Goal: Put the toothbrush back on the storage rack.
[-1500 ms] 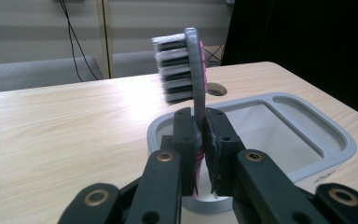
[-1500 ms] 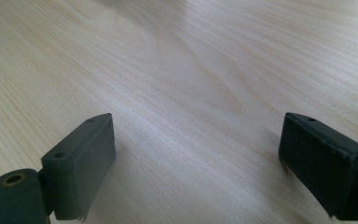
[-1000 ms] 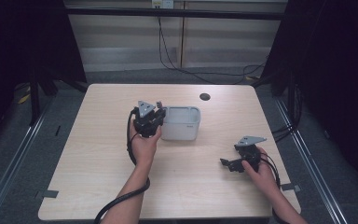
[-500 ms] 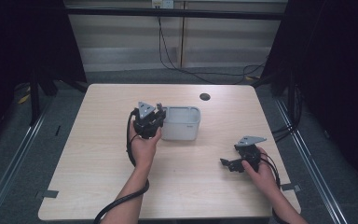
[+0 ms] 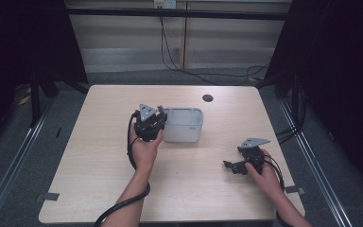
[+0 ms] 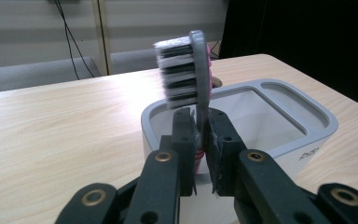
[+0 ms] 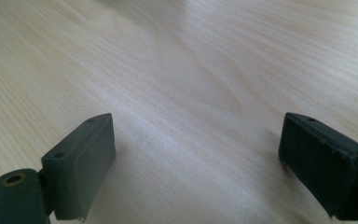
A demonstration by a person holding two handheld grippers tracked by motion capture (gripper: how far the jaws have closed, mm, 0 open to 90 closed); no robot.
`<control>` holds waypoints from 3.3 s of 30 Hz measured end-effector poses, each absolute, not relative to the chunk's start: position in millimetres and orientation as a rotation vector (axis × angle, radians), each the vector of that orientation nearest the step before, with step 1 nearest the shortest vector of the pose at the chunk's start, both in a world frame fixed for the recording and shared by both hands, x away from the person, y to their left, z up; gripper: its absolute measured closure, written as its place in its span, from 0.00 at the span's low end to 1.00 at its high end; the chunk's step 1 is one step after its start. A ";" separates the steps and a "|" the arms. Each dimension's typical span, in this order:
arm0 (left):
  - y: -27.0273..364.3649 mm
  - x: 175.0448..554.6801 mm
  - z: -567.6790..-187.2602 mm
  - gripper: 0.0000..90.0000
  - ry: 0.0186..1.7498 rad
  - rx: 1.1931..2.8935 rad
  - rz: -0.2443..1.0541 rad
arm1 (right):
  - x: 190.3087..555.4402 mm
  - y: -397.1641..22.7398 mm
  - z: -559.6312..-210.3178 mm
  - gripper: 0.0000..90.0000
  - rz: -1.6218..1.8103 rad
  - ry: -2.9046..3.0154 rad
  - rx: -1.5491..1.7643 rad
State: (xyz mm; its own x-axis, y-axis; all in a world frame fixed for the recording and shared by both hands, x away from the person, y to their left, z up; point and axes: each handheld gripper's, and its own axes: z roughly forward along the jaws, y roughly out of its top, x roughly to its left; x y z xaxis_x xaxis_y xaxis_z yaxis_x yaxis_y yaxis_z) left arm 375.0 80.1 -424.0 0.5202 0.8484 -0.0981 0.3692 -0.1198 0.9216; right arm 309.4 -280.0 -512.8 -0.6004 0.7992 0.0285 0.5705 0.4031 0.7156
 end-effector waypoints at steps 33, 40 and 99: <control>84.5 373.9 -423.8 0.87 1.045 1.713 0.565 | 309.4 -280.0 -512.8 0.11 1.008 2.346 1.189; 85.0 374.7 -423.8 0.85 1.044 1.720 0.568 | 309.3 -280.1 -512.8 0.11 1.008 2.346 1.190; 124.9 376.8 -420.2 0.41 1.072 1.645 0.399 | 309.4 -280.1 -512.8 0.11 1.009 2.346 1.189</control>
